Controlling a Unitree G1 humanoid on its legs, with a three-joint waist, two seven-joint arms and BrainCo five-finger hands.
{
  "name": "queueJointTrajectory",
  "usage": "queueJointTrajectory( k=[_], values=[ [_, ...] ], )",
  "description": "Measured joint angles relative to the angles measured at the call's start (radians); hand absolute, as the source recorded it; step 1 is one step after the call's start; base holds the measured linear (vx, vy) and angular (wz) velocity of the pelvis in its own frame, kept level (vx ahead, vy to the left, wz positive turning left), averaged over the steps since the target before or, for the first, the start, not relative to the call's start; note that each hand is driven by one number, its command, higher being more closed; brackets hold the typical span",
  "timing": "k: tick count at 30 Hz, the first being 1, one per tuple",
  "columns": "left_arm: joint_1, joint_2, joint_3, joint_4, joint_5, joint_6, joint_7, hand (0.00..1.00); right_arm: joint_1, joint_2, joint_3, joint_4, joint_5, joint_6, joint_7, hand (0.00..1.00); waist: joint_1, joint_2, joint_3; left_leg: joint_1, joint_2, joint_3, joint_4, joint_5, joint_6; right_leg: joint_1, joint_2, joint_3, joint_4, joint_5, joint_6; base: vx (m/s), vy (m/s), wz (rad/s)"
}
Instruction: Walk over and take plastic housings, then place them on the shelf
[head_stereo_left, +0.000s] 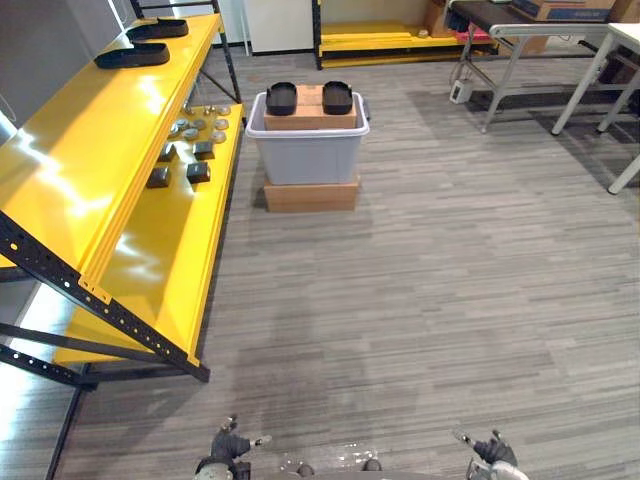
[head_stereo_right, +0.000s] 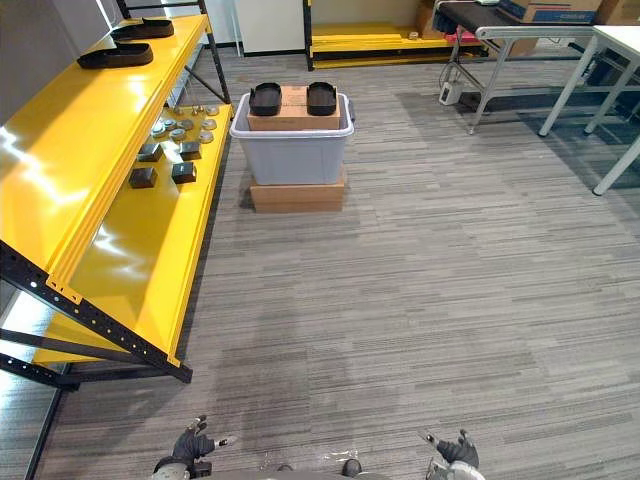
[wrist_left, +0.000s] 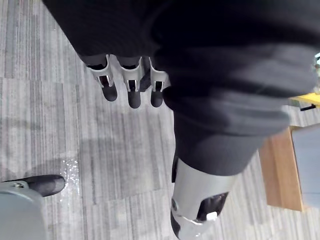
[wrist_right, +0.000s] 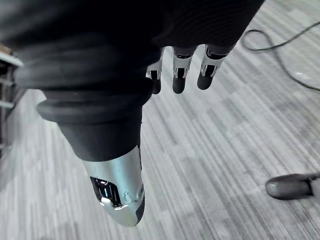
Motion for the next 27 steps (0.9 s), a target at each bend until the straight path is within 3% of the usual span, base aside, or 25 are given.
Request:
queueJointTrajectory(
  k=[8,21,27],
  values=[
    [0.03,0.0,0.001,-0.106,0.036,-0.027,0.0,0.0,-0.012,-0.028,0.073,-0.055,-0.107,-0.019,0.002,0.0,0.009,0.001,0.001,0.001,0.004,-0.017,-0.002,-0.008,-0.012,0.005,0.0,-0.019,0.008,-0.015,0.023,0.01,0.0,0.07],
    [0.06,0.001,0.001,-0.228,0.029,-0.027,0.019,0.0,0.004,-0.028,0.071,-0.094,-0.094,-0.019,-0.001,0.0,0.008,-0.002,0.001,0.003,-0.001,-0.015,0.003,-0.016,-0.024,-0.014,-0.016,-0.037,0.072,-0.053,0.012,-0.02,0.009,0.04],
    [0.057,0.002,0.002,-0.278,0.012,-0.026,0.019,0.0,-0.008,-0.028,0.068,-0.094,-0.059,-0.007,-0.004,0.0,0.009,-0.006,0.003,-0.094,0.008,0.017,0.118,-0.075,0.004,-0.086,-0.016,-0.019,0.113,-0.068,0.013,-0.03,0.012,-0.12]
  ],
)
